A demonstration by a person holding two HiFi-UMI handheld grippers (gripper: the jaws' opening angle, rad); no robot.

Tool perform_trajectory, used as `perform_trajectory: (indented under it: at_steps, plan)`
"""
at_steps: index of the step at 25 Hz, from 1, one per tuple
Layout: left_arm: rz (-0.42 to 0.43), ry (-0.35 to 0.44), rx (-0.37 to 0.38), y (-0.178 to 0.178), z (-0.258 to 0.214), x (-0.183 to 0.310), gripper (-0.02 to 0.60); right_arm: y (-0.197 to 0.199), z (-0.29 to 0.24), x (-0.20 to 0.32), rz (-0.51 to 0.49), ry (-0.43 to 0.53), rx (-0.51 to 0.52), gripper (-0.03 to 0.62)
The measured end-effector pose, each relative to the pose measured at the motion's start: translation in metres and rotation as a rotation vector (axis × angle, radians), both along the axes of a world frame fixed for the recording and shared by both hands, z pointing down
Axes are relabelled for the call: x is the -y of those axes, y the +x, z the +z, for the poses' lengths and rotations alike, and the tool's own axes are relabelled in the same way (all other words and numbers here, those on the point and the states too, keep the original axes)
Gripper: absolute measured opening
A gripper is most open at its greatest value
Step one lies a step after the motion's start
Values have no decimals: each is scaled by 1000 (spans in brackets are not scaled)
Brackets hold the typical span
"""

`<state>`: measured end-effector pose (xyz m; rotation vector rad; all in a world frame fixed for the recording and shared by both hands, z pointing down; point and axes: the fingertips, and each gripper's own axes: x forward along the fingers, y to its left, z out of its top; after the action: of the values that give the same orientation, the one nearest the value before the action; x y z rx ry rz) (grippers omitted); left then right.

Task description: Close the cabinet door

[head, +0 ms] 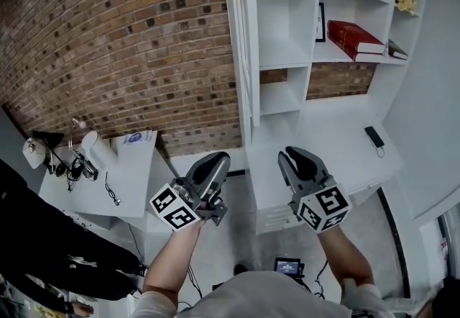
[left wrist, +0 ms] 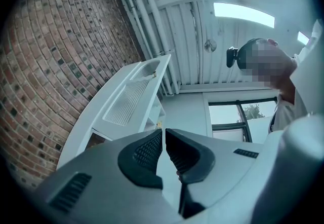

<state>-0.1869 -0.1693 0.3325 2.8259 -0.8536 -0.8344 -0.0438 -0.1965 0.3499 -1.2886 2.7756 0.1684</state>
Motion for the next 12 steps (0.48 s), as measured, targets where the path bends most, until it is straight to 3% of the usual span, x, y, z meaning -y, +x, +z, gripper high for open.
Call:
perform_trajectory:
  at_steps: [12]
  plan:
    - [47,71,20,-25,-30,45,12,-31,-36,26,75,106,-31,81]
